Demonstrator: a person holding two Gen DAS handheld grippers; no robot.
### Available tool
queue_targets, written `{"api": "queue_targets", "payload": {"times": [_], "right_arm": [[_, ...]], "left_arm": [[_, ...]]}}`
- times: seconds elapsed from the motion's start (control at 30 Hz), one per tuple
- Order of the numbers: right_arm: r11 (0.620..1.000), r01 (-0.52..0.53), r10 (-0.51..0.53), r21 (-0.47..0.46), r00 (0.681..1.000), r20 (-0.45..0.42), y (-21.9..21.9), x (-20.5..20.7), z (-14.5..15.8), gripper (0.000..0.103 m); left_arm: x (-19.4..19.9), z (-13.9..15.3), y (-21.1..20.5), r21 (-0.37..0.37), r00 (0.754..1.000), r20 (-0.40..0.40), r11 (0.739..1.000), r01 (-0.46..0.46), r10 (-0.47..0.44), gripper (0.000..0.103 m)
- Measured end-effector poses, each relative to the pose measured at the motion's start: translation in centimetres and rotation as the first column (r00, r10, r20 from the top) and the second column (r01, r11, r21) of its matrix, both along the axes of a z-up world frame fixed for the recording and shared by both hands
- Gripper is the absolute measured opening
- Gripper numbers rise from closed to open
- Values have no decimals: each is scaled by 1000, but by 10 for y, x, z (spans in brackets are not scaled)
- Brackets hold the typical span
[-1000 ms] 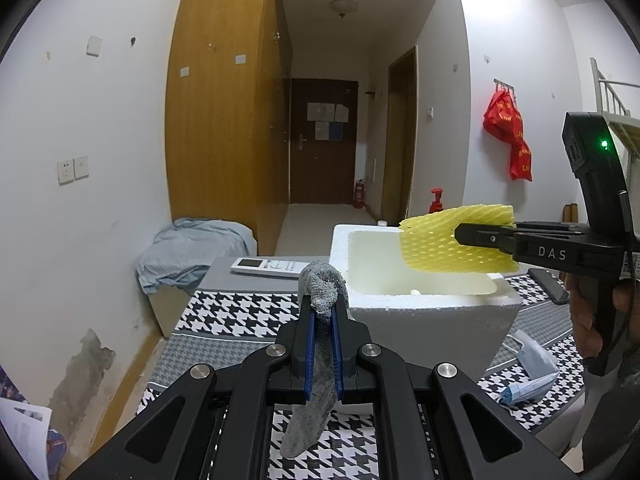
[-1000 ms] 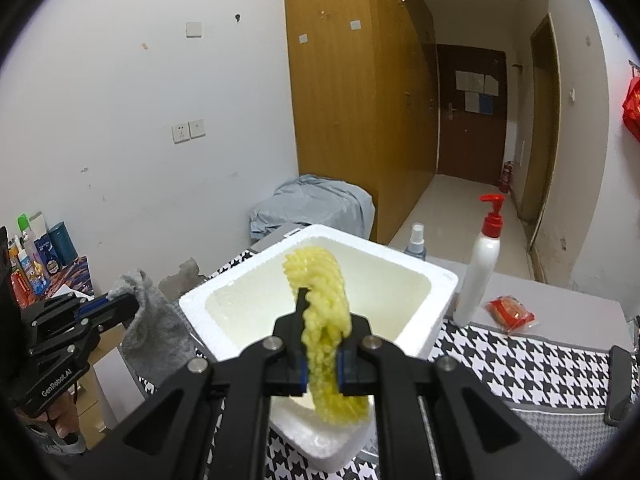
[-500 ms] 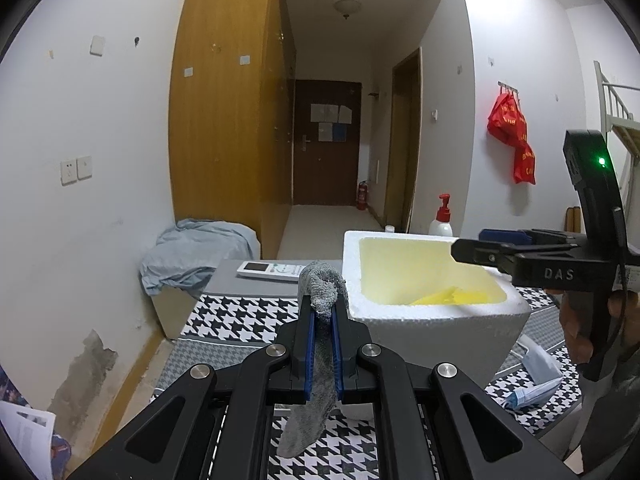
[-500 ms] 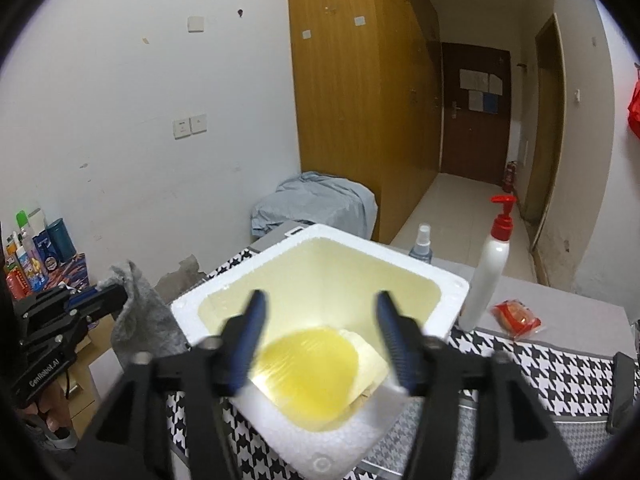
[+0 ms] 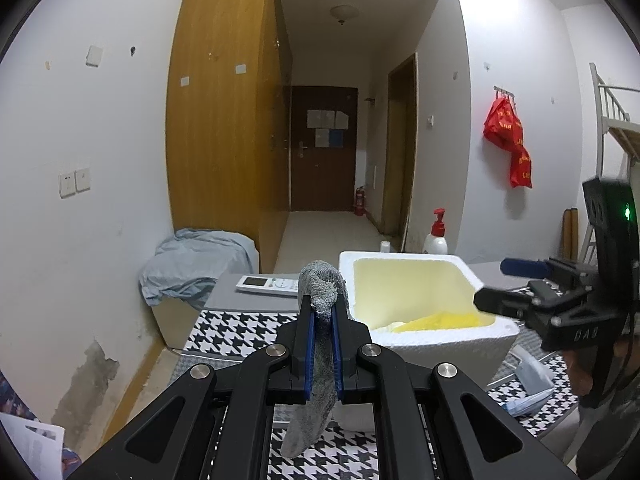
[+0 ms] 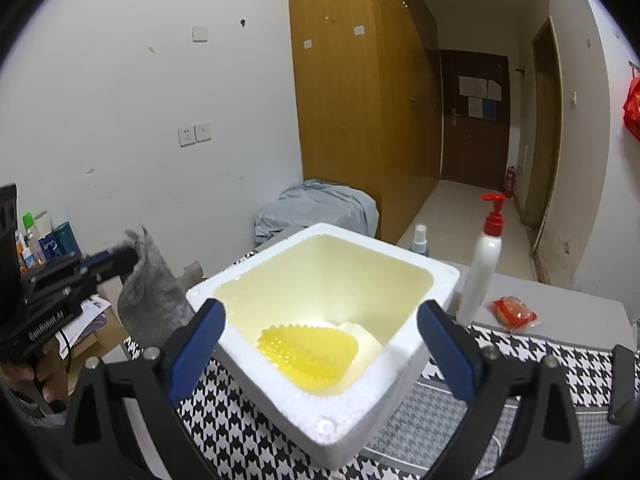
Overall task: Organize soft objects
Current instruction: 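Carry the grey sock with the left tool over the foam box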
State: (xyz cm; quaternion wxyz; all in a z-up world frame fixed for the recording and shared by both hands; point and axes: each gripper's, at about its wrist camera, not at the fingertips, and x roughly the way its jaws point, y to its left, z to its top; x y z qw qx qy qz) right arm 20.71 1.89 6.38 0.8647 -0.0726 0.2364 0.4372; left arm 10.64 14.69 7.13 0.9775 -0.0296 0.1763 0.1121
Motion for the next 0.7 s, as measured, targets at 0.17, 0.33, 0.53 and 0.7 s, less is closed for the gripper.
{"api": "queue_targets", "payload": {"times": [0.17,0.33,0.53,0.7], "right_arm": [[1000,-8,8,9,1000,0,-13,-4,-4,98],[1000,-11,11,16,1000,-2,-24,-9,-7,98],[1000,-1,1,29,1000,-5,-38,-14,-7,98],[999,2,-2,38,1000,-3,-48,-18,-8,99]], "left_arm": [[-4,12,-11,20,1000,5,1000,10,-10,8],[-7,18,-25,26,999,-3,999,37,-37,8],[-10,32,-39,20,997,5,997,79,-79,8],[-10,47,-52,48,995,16,994,101,-101,8]]}}
